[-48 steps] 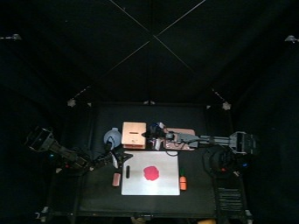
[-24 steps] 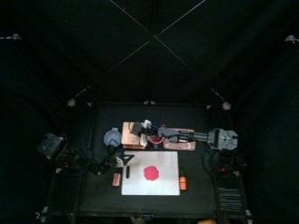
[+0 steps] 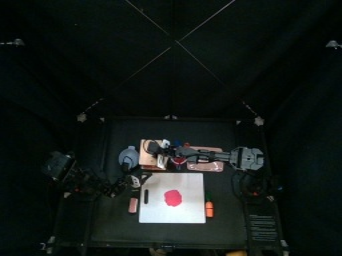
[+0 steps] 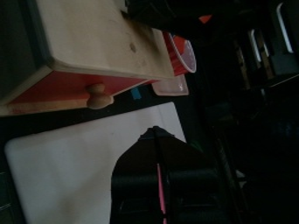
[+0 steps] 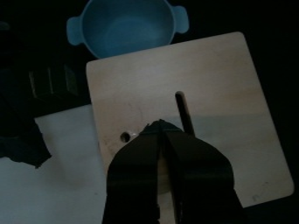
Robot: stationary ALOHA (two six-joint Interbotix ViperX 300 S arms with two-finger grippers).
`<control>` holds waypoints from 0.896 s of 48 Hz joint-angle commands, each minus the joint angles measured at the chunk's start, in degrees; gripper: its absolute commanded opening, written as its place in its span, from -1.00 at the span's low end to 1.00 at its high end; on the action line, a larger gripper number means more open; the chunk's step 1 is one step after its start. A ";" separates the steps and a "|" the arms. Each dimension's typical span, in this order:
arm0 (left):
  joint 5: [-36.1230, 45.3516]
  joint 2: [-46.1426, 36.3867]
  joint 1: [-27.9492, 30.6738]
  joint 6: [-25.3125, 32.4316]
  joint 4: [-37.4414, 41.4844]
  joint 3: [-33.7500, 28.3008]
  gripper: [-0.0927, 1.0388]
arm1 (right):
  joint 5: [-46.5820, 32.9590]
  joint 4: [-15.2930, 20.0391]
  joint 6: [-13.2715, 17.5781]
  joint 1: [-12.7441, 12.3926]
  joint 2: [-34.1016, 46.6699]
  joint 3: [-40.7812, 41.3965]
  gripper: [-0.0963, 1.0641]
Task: Get the cutter from the drawer then cut the dough then place the extra dough in the bowl
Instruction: Open the drawer
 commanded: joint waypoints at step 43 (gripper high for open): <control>5.19 -1.58 2.90 -0.35 -0.70 -1.76 0.36 | 1.67 0.44 0.18 1.05 -0.18 0.53 -0.78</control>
